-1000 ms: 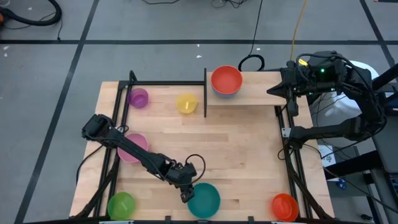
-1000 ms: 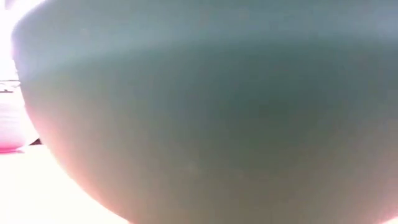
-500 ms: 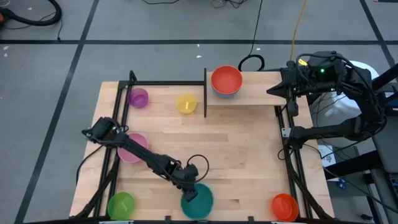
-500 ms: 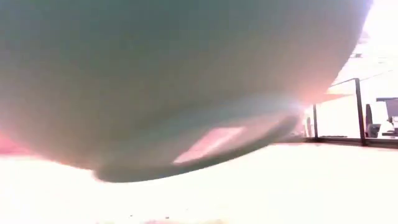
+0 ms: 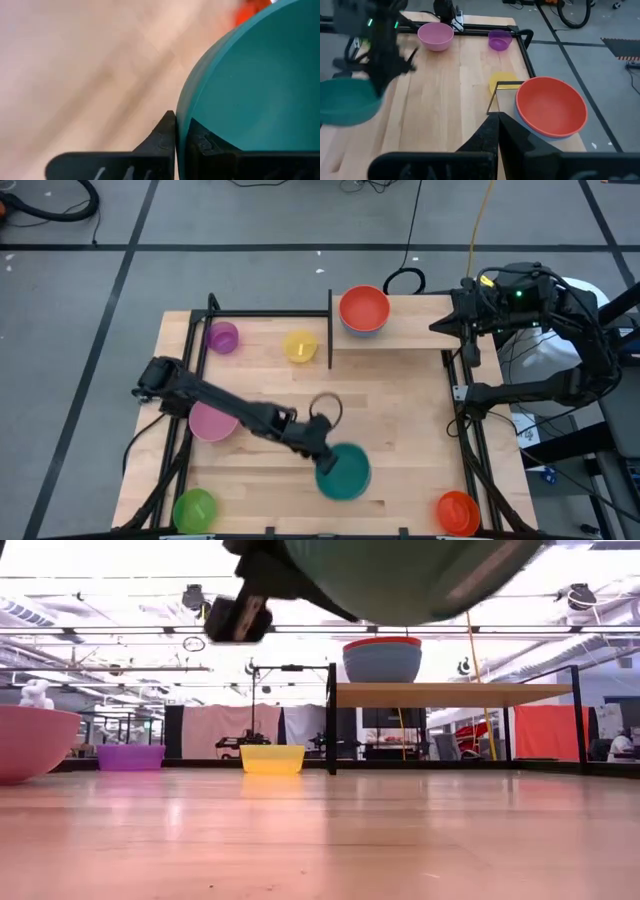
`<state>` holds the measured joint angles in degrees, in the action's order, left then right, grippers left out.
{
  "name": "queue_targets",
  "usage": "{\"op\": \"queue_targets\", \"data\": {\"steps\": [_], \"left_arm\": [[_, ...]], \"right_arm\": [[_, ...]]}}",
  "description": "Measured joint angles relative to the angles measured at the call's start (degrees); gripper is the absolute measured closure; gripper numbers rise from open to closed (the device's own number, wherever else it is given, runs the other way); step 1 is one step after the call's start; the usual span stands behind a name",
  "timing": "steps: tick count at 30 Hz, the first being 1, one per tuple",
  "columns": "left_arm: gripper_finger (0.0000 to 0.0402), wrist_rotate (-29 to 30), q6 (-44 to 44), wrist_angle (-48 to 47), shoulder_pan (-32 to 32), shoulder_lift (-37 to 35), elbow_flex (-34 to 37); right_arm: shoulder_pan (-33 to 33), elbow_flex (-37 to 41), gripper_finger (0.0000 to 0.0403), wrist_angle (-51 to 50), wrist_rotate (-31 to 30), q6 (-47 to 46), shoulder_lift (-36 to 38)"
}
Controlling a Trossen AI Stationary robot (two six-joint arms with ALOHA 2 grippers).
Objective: Place and stack bowls onto a shelf
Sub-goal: Stack the dark blue bowl on the shelf
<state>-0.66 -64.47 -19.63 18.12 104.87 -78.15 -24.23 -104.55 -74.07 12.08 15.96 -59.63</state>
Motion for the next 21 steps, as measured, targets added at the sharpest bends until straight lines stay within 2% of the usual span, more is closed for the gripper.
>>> {"op": "queue_targets", "data": {"steps": [4, 10, 17, 21], "left_arm": [[0.0398, 5.6, 6.0, -15.4, -3.7, -1.4, -10.1], [0.0398, 7.8, 14.9, -37.4, -10.7, -1.5, -25.2], [0.0398, 7.8, 35.0, -43.2, -22.2, -1.4, -37.8], [0.0398, 5.2, 46.1, -43.3, -30.1, -1.5, -41.5]], "right_arm": [[0.0, 0.0, 0.0403, -0.4, 0.0, 1.9, 0.7], [0.0, 0.0, 0.0403, -0.4, 0.0, 2.7, 1.3], [0.0, 0.0, 0.0403, -0.4, 0.0, 2.8, 1.5], [0.0, 0.0, 0.0403, -0.4, -0.3, 2.8, 1.5]]}}
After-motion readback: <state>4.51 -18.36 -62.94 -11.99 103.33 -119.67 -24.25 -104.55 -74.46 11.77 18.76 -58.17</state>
